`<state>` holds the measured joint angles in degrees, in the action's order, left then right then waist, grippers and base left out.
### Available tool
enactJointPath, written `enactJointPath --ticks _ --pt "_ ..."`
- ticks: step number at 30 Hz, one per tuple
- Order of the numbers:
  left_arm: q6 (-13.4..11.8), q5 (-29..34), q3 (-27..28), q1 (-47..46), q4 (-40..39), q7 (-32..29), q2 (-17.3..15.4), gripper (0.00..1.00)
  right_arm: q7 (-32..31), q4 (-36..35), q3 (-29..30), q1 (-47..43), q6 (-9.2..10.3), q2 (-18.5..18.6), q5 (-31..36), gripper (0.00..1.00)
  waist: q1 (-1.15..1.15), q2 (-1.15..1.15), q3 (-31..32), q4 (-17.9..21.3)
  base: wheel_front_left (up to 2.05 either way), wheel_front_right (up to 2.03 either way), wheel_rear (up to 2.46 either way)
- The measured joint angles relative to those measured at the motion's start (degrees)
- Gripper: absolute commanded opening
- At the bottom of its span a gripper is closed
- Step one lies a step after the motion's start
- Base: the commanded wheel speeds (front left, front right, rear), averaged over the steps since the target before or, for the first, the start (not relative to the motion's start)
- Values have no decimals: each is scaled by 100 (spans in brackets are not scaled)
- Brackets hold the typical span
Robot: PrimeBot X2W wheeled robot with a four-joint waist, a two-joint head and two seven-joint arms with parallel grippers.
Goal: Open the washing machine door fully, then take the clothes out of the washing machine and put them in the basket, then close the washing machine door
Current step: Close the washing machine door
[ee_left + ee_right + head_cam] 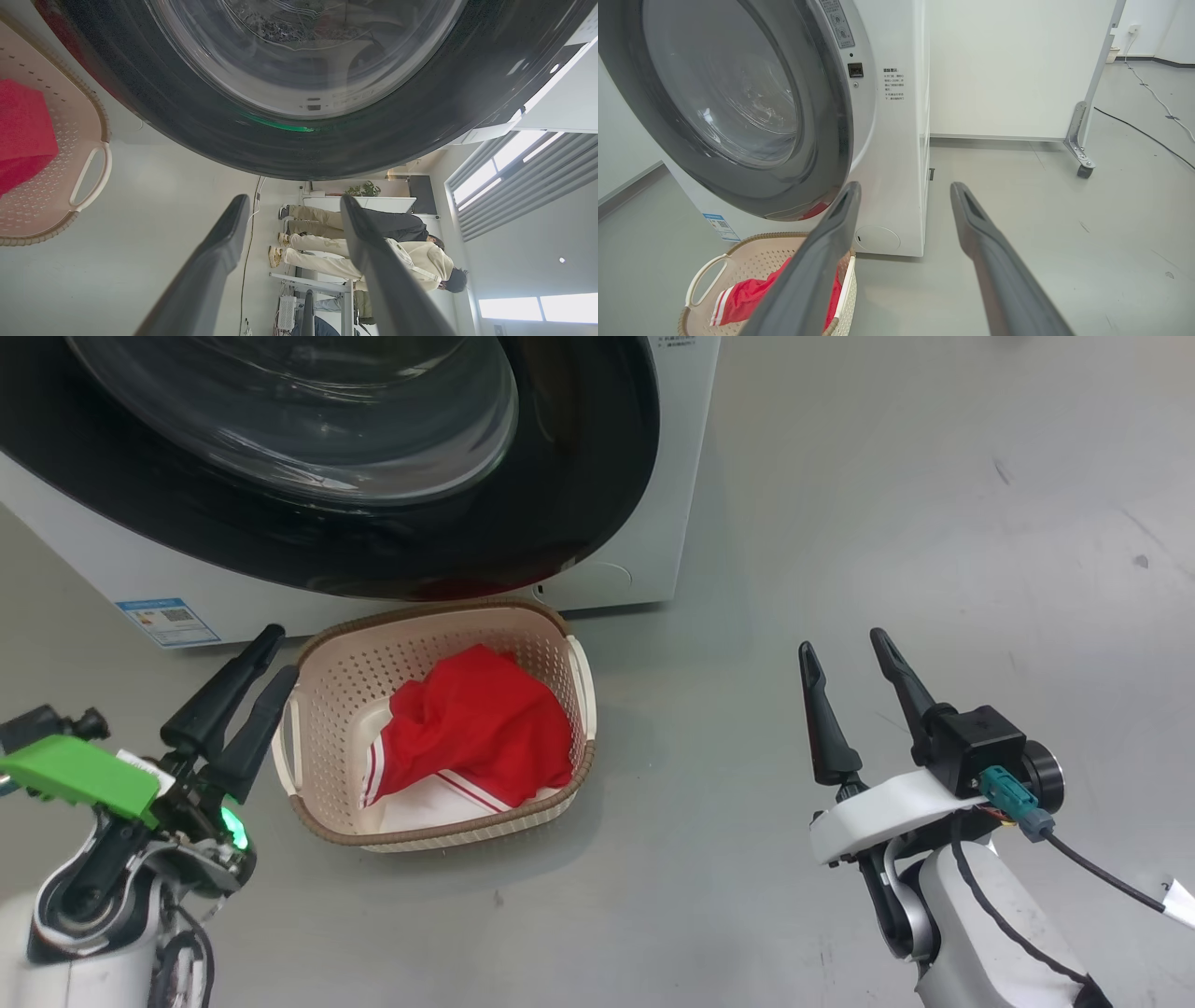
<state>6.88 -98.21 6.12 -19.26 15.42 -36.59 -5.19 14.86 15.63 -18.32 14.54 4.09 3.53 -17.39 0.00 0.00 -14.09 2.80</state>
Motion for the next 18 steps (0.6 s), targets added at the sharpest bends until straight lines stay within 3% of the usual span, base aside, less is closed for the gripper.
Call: enactJointPath --ticks 11,18 --pt "0 516 316 1014 -898 803 102 100 0 149 55 -277 -52 -7 32 100 0 0 510 -175 0 0 0" --pt "1 2043 54 1347 -1463 1616 60 100 0 175 175 -526 -51 4 34 100 0 0 768 -214 0 0 0"
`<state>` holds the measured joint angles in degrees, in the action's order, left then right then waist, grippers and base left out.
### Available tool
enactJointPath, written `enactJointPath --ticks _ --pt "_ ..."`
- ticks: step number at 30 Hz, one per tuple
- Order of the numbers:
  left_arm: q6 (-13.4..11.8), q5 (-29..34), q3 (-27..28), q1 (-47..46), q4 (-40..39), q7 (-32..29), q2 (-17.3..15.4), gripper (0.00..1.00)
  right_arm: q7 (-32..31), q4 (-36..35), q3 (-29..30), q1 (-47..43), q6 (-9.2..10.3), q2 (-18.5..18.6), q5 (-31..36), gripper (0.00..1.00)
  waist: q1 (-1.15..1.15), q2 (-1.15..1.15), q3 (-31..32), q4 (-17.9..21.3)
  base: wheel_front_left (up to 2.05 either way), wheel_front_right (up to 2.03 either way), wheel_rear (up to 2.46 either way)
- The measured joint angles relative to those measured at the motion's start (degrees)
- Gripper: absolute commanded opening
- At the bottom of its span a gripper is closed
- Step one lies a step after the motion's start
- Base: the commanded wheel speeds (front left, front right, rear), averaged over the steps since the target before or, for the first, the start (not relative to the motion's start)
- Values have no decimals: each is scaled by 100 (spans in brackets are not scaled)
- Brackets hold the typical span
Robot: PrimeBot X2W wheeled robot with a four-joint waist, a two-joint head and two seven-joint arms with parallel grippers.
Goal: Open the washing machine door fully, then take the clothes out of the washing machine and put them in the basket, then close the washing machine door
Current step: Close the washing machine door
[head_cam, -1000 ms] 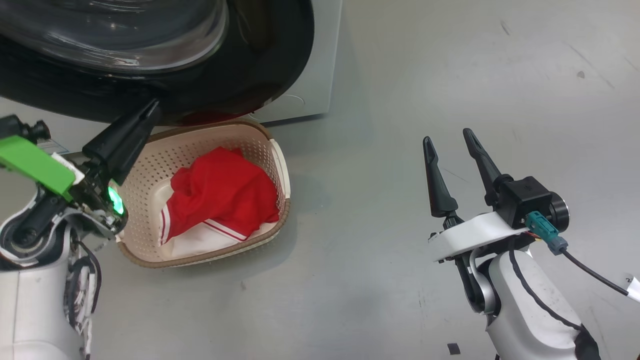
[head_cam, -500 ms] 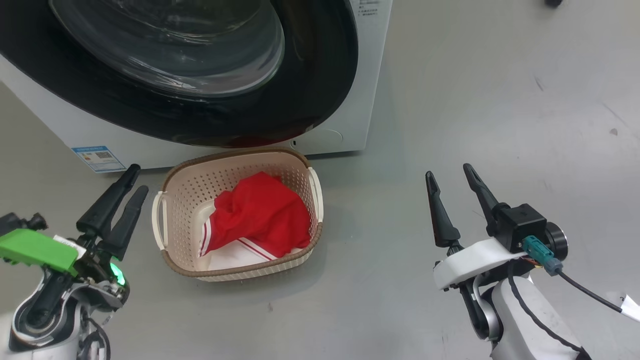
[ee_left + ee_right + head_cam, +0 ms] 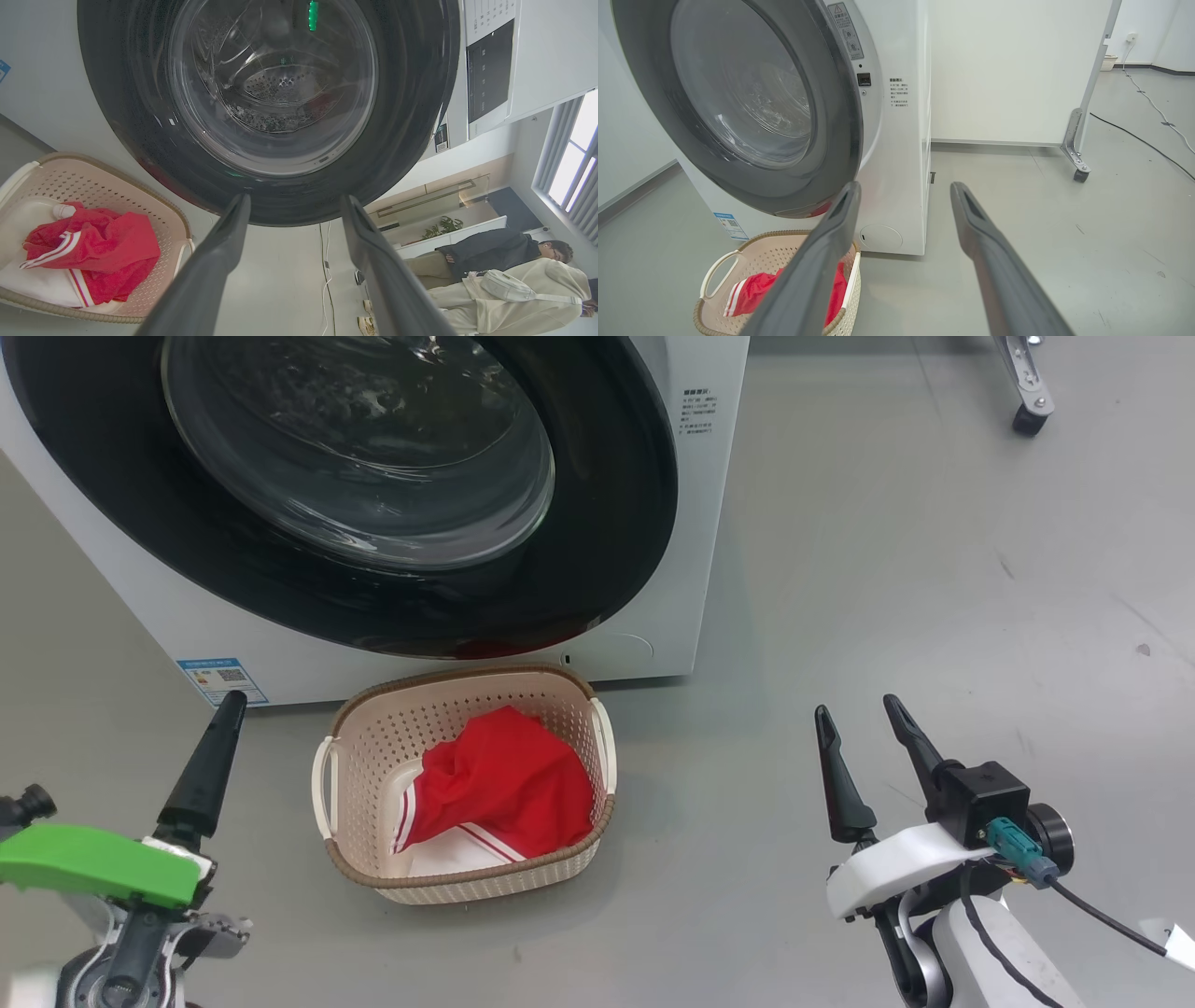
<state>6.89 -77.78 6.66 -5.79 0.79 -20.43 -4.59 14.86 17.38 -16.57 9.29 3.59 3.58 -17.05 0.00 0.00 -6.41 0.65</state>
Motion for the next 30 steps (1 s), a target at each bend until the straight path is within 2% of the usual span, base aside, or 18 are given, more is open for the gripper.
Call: enactJointPath --ticks 10,11,12,13,16,19,30 --pt "2 2626 -634 477 -452 1269 -571 100 0 19 -18 -53 -63 2 101 100 0 0 286 -47 0 0 0" --pt "2 3078 -742 583 -492 1484 -624 100 0 20 -12 -73 -96 3 103 100 0 0 342 -44 0 0 0" --pt "2 3078 -742 583 -492 1484 -624 100 0 20 -12 -73 -96 3 103 100 0 0 342 -44 0 0 0" --pt "3 3508 -887 682 -500 1656 -681 100 0 19 -1 -135 -97 3 105 100 0 0 394 -43 0 0 0" --pt "-37 4090 -1005 800 -503 1903 -745 100 0 27 2 -258 -98 3 108 100 0 0 464 -47 0 0 0" --pt "-160 4366 -1083 882 -483 2013 -753 100 0 37 14 -310 -99 3 108 100 0 0 504 -53 0 0 0" --pt "-906 5335 -1305 1348 -257 2532 -705 100 0 91 123 -530 -109 26 163 100 0 0 661 -53 0 0 0"
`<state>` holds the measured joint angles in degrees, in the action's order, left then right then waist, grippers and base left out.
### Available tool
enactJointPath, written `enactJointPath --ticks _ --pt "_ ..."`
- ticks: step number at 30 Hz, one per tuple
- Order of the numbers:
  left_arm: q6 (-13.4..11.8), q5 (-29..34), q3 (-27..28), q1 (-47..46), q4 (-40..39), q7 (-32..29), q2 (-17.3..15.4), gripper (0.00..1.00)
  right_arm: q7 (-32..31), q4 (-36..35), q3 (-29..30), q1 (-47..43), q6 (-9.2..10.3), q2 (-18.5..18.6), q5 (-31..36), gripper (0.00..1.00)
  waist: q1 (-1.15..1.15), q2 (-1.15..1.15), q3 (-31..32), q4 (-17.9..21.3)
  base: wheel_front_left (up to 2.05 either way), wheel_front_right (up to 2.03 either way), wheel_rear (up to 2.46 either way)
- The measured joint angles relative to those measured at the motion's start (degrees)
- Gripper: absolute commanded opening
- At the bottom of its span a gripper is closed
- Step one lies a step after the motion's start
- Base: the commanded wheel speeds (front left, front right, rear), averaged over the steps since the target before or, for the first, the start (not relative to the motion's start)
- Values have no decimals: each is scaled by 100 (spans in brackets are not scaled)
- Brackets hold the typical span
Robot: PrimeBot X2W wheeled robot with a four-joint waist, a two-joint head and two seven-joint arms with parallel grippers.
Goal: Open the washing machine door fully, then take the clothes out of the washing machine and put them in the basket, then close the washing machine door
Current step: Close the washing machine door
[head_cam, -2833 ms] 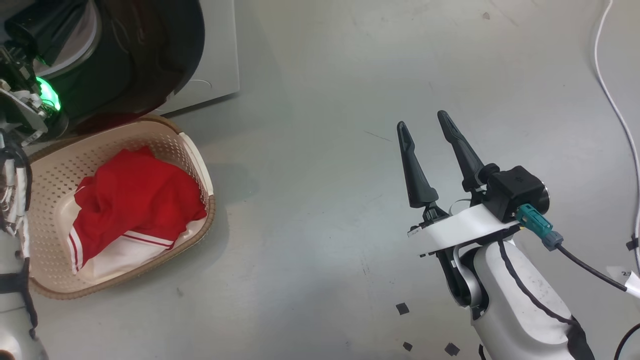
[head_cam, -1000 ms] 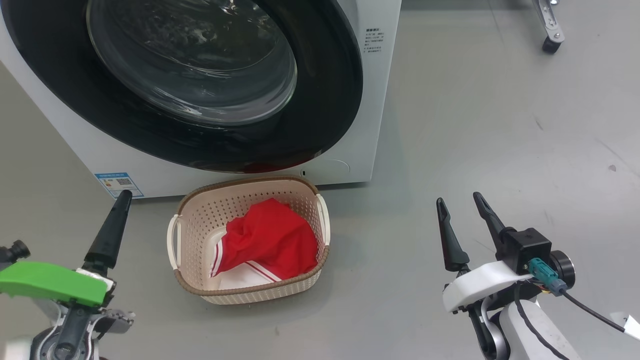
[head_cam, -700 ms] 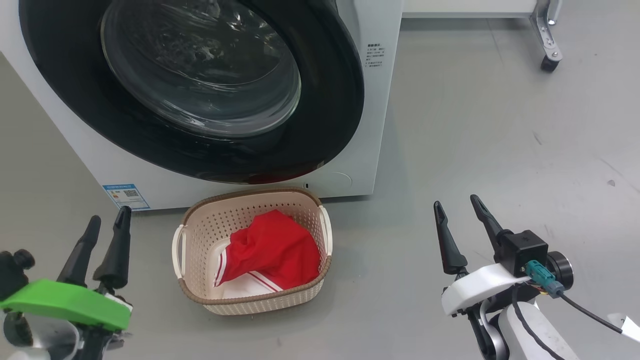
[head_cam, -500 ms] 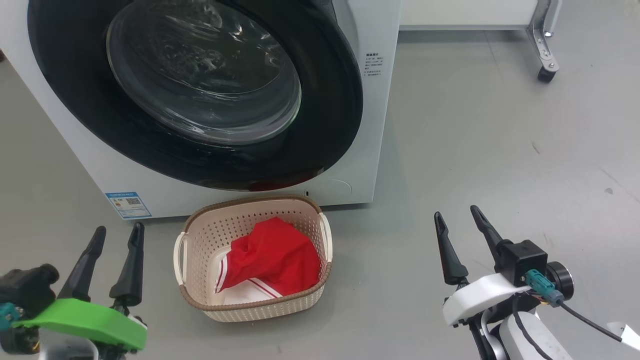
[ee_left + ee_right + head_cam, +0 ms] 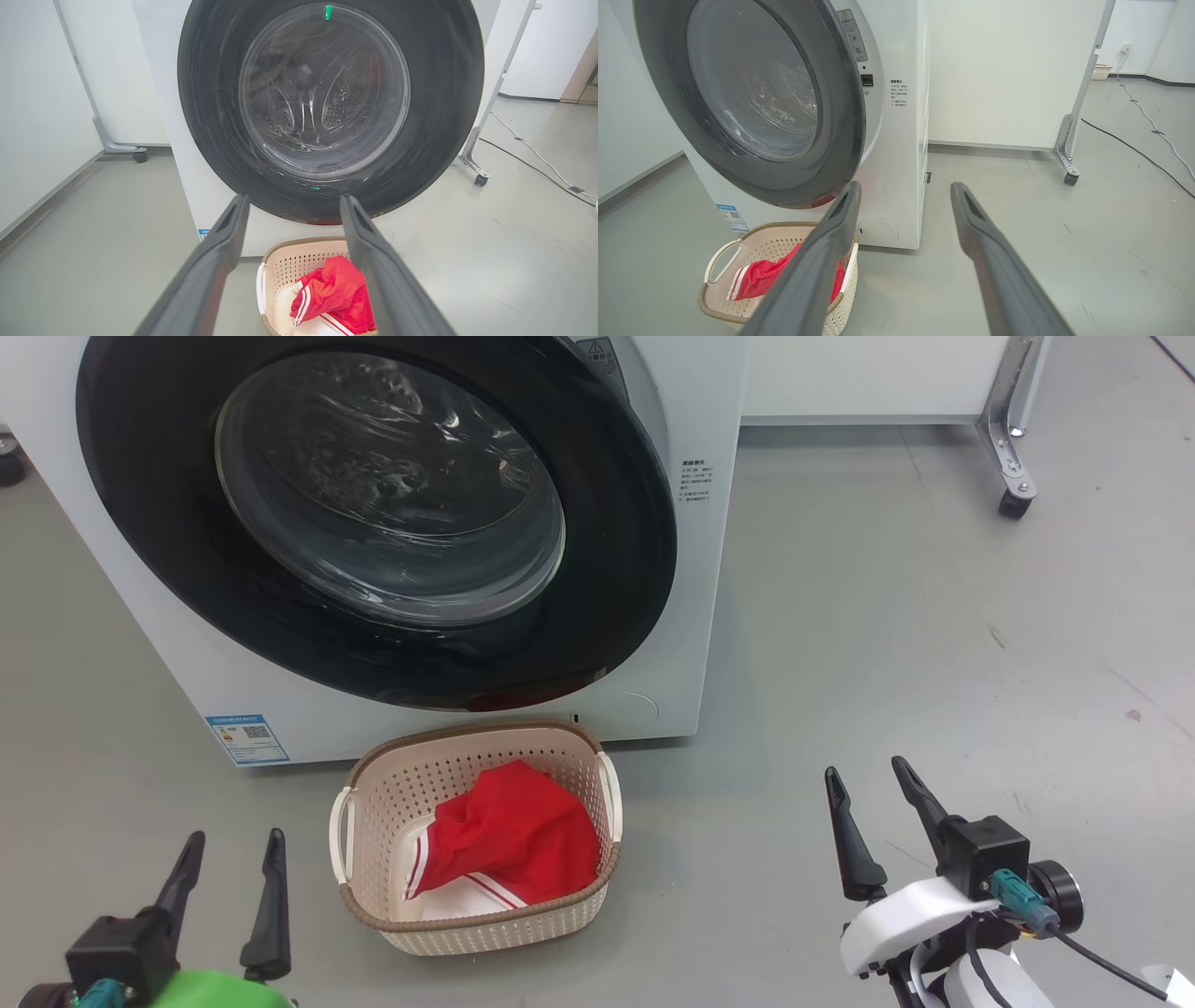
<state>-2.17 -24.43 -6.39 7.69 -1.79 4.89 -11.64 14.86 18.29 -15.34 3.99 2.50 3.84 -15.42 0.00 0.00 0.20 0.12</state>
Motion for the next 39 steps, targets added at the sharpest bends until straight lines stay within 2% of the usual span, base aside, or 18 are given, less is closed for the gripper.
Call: enactJointPath --ticks 14,31,32,33,35,39 --pt "-257 288 -147 111 98 234 179 100 0 3 27 -125 1 -3 11 100 0 0 20 -12 0 0 0" --pt "-333 444 -144 112 159 283 332 100 0 -2 45 -125 -1 -5 64 100 0 0 43 -15 0 0 0" --pt "-334 445 -143 112 163 283 333 100 0 -2 46 -126 -2 -5 70 93 0 0 42 -15 0 0 0" --pt "-334 445 -143 112 168 283 334 100 0 -2 48 -126 -2 -5 78 47 0 0 42 -14 0 0 0" --pt "-345 450 -143 112 176 283 341 100 0 -3 53 -126 -2 -7 78 0 0 0 39 -12 0 0 0" --pt "-359 487 -143 112 180 291 352 100 0 -12 60 -126 -4 -10 78 0 0 0 31 -14 0 0 0"
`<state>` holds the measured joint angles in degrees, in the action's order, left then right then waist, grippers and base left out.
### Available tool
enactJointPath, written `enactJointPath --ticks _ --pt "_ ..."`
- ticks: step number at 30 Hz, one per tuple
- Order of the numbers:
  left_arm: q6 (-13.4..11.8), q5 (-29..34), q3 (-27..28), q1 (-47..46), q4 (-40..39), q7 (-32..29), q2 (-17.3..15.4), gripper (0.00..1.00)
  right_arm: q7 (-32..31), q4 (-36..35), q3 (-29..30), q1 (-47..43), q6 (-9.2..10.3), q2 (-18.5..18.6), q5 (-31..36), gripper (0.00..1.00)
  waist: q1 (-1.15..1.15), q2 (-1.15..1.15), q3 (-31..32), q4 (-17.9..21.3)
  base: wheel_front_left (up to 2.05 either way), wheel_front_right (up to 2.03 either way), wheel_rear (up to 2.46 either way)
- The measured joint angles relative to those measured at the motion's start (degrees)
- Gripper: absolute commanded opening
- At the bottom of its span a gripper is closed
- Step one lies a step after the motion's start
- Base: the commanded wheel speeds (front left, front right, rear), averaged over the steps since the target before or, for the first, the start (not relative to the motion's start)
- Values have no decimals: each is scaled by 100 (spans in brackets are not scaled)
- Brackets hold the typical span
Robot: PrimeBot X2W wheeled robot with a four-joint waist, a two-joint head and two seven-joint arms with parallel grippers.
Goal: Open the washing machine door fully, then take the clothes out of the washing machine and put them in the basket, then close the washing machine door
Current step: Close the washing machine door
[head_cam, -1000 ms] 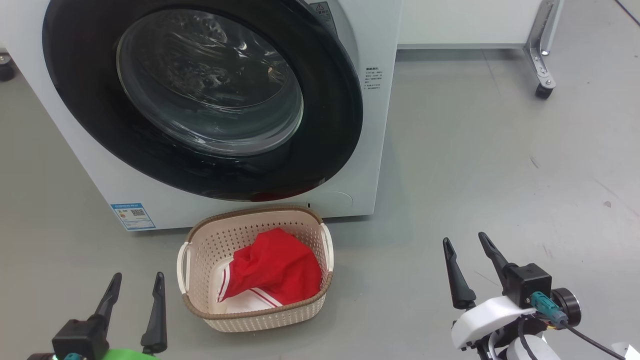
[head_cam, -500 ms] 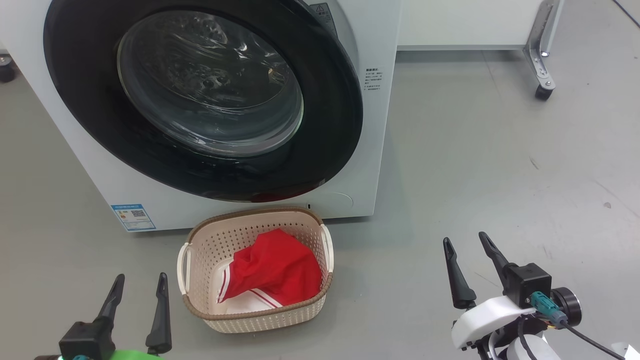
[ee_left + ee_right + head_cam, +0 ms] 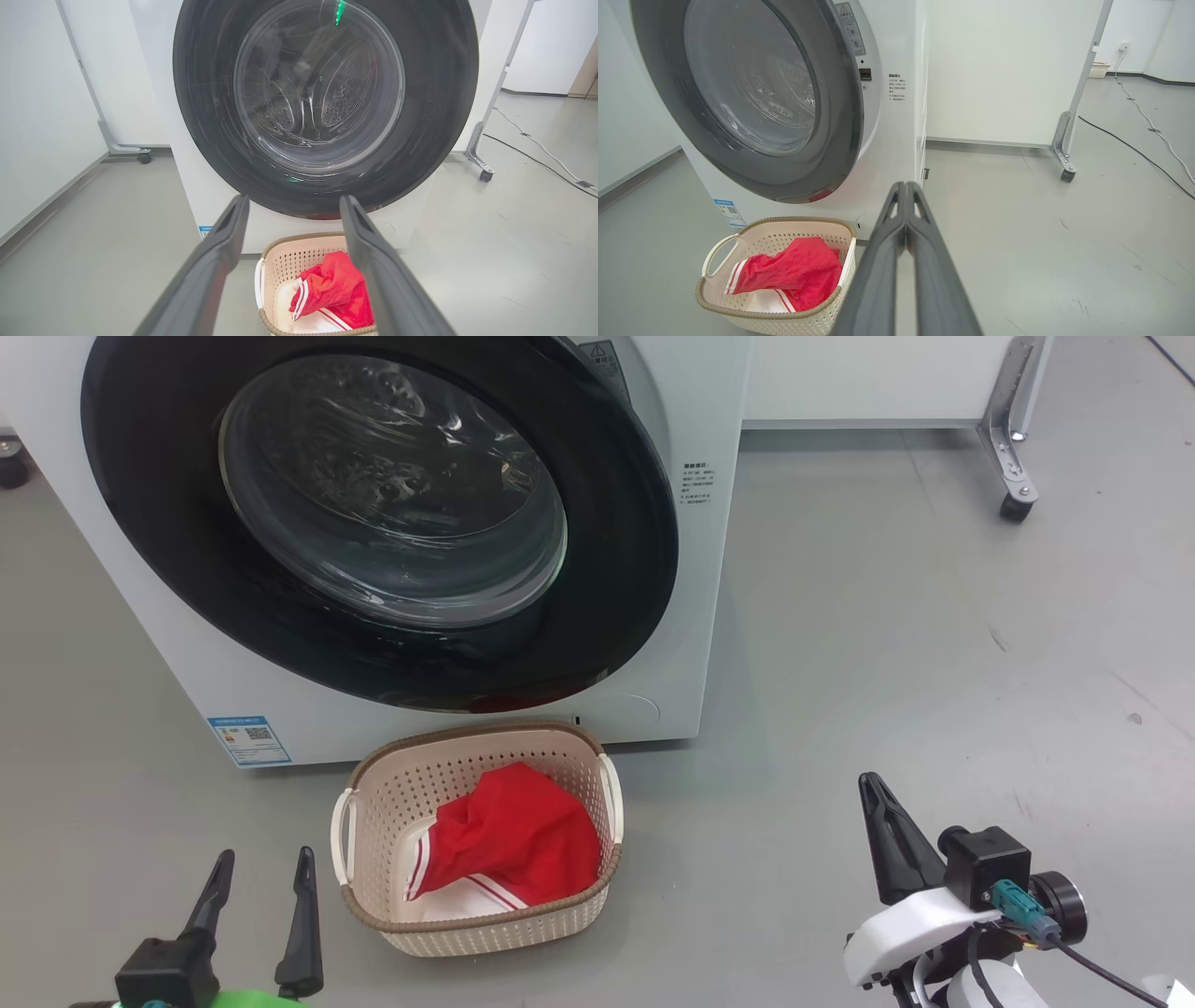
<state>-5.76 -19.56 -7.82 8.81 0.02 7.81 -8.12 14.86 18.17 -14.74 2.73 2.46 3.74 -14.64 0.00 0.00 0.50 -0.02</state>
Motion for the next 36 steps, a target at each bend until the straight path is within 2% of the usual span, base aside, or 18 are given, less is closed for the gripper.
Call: enactJointPath --ticks 8,17,26,31,36 --pt "-1 30 -9 -2 -3 9 19 100 0 -9 20 2 -38 -4 0 0 0 0 -37 -36 0 0 0" --pt "-1 62 -71 -38 -44 10 56 100 0 -58 89 205 -91 47 26 0 0 0 -139 -260 0 0 0" --pt "-1 60 -115 -249 -159 11 74 100 0 -79 -40 1187 -365 181 123 0 0 0 -423 -527 0 0 0" --pt "1 59 -168 -485 -234 69 153 100 -103 -56 -58 2046 -544 226 166 0 0 0 -690 -736 0 0 0" --pt "40 59 -193 -642 -234 93 164 100 -215 -2 -45 2594 -604 236 157 0 0 0 -880 -897 0 0 0"
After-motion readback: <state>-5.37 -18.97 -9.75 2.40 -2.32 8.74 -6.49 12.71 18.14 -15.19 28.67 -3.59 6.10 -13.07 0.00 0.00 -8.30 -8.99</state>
